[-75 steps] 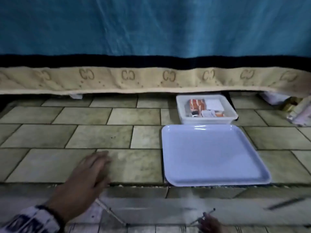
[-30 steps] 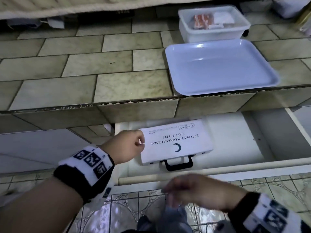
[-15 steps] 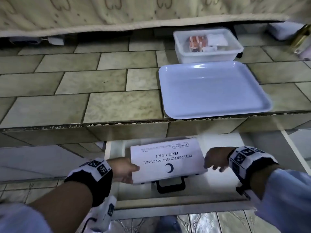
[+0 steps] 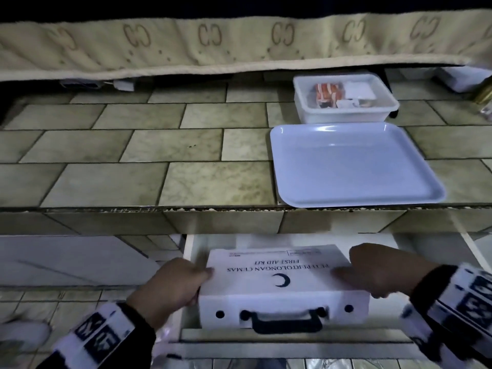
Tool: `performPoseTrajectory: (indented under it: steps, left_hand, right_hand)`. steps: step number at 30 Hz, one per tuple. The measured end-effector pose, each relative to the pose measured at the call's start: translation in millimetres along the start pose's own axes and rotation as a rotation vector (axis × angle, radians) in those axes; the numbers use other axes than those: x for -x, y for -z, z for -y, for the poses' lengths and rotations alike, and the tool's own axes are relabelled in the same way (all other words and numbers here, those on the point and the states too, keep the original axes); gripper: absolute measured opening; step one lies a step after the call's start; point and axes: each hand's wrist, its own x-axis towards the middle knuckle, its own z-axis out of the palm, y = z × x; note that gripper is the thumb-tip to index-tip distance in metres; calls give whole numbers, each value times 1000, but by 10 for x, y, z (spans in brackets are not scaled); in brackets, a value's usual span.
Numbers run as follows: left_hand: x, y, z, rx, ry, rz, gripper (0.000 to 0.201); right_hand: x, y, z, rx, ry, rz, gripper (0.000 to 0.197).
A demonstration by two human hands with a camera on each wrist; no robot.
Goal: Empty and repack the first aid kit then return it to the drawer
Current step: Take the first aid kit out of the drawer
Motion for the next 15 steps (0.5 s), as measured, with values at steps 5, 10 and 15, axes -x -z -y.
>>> performPoseTrajectory:
  steps: [5,10,15]
  left_hand:
    - [637,462,30,16,-101,-252,47]
    - [1056,966,-129,95,-197,-516,35]
    - [816,1419,-343,370,-303,-662,34]
  right_hand:
    - [582,104,307,23,76,9,56]
    - [1023,541,699,-245,164,-121,48]
    - [830,1076,1125,-436,317,-259,38]
